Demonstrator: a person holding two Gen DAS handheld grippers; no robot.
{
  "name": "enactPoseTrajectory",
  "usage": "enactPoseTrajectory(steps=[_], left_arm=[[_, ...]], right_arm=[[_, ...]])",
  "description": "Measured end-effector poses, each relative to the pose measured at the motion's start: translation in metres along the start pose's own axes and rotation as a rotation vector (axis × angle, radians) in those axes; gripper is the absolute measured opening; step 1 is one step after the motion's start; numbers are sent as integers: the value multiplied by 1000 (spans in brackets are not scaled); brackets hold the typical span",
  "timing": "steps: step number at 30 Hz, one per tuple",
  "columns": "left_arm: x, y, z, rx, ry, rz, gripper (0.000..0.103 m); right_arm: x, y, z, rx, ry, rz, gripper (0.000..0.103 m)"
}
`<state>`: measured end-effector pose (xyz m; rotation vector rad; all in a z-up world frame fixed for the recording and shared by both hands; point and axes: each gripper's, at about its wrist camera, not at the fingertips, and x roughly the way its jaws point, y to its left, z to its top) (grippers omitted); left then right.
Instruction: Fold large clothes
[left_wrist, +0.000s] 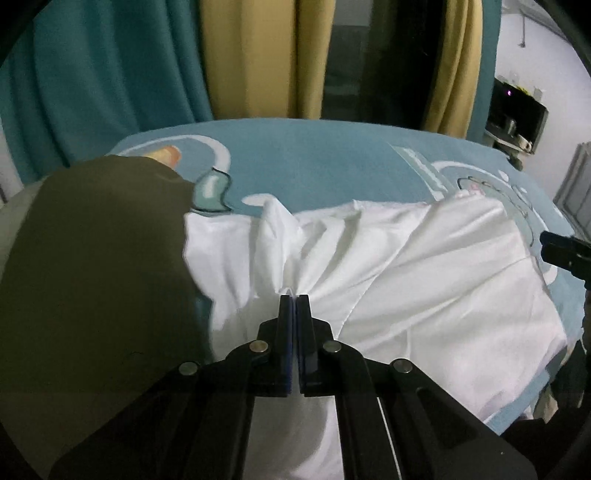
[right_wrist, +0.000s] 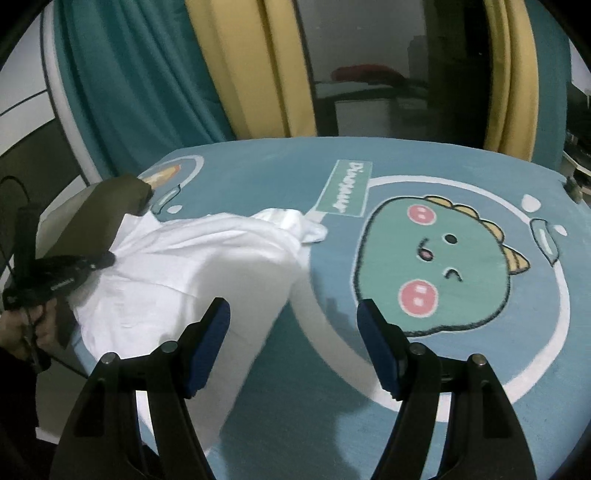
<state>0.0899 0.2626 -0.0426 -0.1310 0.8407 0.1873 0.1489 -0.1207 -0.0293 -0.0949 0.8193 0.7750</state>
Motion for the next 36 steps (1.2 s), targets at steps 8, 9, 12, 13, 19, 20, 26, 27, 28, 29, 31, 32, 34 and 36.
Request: enactPoseTrajectory(steps=[8,9,12,13,19,20,26,27,28,29,31,32,34,36], left_arm=[[-10,25,-8,-81,45,59,61],[-9,32,-10,-106,57,53,61],[-6,41,-20,-139,65,31,61],[-5,42,-20,-154,65,6,62],[19,33,-20,-163,101,-87,63],[23,30,-20,-162,96,-81,64],[33,27,-11,-228,81,-221,70],[35,20,-10,-242,96,-347,70],[38,12,-8,-236,114,-418,70],[40,2,-7,-210,129,-482,70],[39,-15,-5,-138,128,-476,70],[39,-19,-3,-122,128,-460,70],[40,-15,-1,-143,131,-457,70],[36,-5,2,-166,117,-420,70]], right_arm=[[1,-2,0,3,6,10,71],[1,-1,0,2,7,13,71],[6,2,1,-4,17,25,71],[7,4,1,-6,20,28,71],[11,9,1,-13,23,41,71],[11,9,1,-12,24,41,71],[14,6,-1,18,33,61,71],[15,5,-1,20,35,65,71],[18,5,-2,20,41,66,71],[21,5,-3,17,48,61,71],[29,5,-6,3,60,38,72],[31,4,-7,5,61,31,76],[34,2,-9,23,61,32,78],[32,1,-8,23,62,32,78]])
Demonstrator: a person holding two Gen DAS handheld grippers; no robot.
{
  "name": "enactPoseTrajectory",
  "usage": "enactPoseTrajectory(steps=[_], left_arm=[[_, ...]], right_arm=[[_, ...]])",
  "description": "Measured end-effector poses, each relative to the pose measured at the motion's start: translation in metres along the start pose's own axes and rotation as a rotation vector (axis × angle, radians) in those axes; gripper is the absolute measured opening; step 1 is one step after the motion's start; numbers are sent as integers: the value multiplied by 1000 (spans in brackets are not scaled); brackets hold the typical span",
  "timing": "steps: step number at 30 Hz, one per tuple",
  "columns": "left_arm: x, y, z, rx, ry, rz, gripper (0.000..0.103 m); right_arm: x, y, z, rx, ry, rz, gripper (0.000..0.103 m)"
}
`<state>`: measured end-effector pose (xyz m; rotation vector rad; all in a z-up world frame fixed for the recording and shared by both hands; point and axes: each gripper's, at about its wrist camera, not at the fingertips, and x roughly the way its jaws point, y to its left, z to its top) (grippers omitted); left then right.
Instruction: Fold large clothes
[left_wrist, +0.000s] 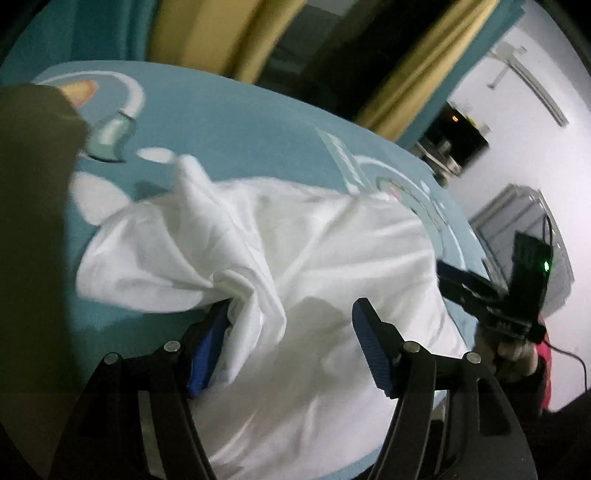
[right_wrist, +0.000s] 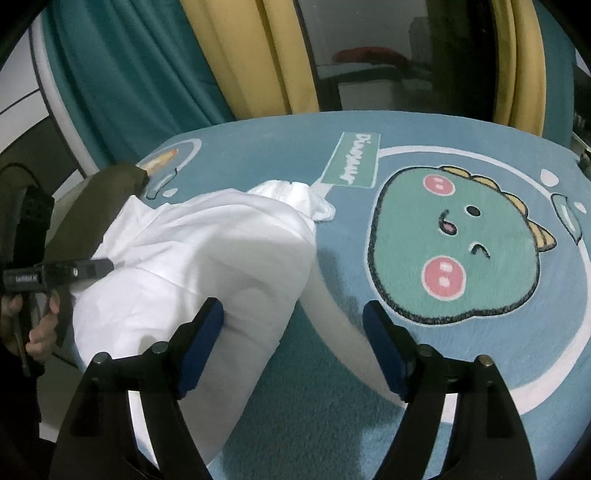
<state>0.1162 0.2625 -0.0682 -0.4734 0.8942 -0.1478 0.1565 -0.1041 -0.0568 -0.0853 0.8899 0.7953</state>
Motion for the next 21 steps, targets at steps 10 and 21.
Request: enactPoseTrajectory(steps=[10,21], left_arm=[[9,22,0,-33,-3,46,77],[40,-9,1,-55,39,-193,85]], right_arm=[[-13,-7,8,25,-13,45,78],[24,1,3,59,37,97,78]])
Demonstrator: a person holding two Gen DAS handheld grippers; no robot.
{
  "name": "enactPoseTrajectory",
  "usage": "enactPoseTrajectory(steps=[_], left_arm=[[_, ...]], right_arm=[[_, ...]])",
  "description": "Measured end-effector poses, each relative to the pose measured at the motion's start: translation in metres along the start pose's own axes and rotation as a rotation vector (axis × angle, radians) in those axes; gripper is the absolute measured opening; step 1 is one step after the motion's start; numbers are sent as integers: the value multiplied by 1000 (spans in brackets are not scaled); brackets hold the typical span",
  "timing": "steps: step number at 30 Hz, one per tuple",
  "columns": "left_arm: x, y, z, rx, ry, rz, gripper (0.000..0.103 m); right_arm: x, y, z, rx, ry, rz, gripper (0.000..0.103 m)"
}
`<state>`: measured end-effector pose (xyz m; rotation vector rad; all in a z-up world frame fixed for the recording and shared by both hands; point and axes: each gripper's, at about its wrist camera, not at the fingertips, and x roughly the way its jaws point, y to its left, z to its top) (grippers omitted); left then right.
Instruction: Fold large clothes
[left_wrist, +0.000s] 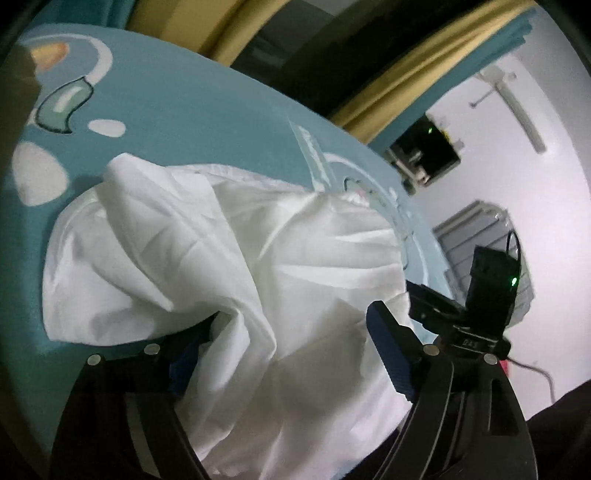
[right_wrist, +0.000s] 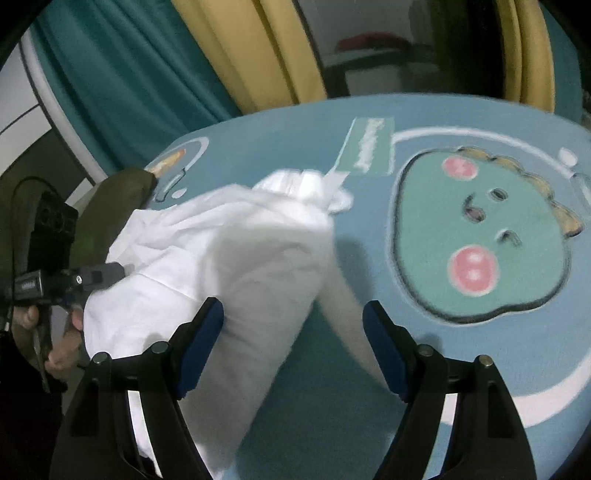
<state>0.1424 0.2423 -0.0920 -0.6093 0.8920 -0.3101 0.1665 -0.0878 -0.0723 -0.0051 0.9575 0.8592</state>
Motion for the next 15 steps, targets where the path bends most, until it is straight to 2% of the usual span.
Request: enactPoseTrajectory(steps=[4,5,6,9,13,15], left_arm=[[9,-14,2,96,39,98,85],[10,-16,2,116,53,167,85],[11,-17,3,133,56,190,85],[9,-17,1,161,52,204,85],[15,-25,-3,233,35,267,85],[16,-25,-3,238,25,275,85]], right_arm=[[9,17,2,-46,29,21,78],[9,18,3,-47,34,27,78],[7,18,4,-44,34,31,78],[4,12,6,-30,32,51,78],[12,4,5,34,45,111,78],[13,7,5,37,35,107,78]])
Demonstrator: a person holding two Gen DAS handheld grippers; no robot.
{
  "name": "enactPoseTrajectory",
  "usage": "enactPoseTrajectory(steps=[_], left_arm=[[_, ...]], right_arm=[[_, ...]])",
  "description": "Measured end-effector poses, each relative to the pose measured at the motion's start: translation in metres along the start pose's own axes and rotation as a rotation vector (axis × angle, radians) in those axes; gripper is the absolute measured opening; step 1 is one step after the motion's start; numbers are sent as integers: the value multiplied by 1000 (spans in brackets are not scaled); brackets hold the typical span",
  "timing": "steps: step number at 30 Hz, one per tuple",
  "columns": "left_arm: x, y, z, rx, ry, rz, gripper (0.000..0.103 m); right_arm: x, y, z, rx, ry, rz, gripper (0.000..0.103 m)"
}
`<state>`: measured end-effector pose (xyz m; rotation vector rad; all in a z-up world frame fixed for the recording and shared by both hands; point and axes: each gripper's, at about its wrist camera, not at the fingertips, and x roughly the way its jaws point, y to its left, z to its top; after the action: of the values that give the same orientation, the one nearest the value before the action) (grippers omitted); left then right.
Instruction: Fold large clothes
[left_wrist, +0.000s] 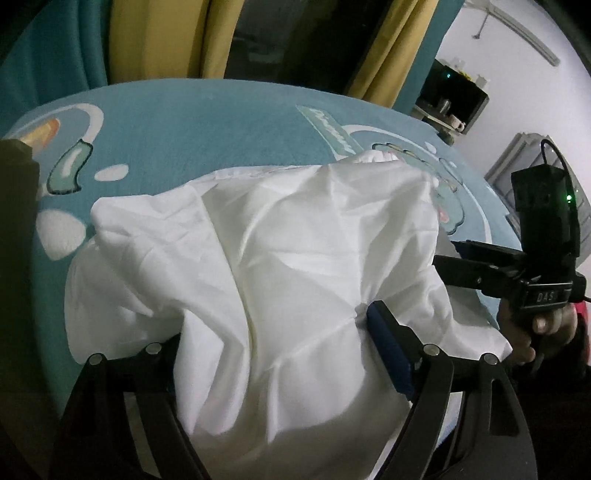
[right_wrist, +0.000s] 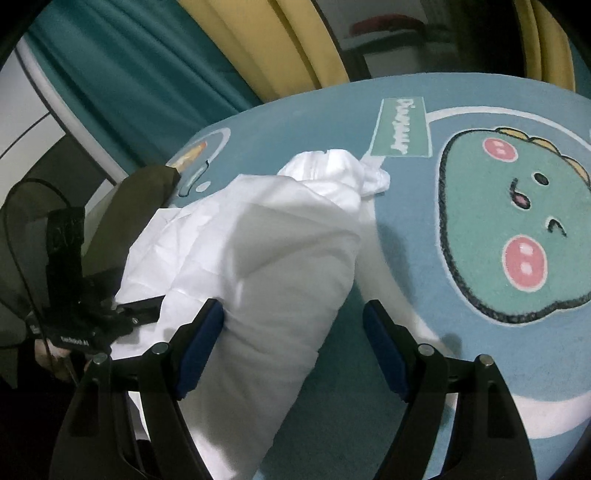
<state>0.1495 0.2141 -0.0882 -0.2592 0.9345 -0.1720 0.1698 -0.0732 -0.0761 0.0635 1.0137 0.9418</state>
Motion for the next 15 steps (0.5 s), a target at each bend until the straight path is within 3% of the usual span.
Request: enactPoseTrajectory(steps=[3,5,9,15], left_arm=[[-4,5,-1,-5,-12,-3,81],[-4,-2,-1,-2,-27,4,69],[-4,5,-4,-39,-53,-10,38],[0,-4,-5,-27,-69,-7,24]], right_arm=[[5,4,1,10,-24,0,78],[9,7,1,4,-41,18,68],[16,13,2,11,-56,31,61],[19,16,4,36,-50,45,47]])
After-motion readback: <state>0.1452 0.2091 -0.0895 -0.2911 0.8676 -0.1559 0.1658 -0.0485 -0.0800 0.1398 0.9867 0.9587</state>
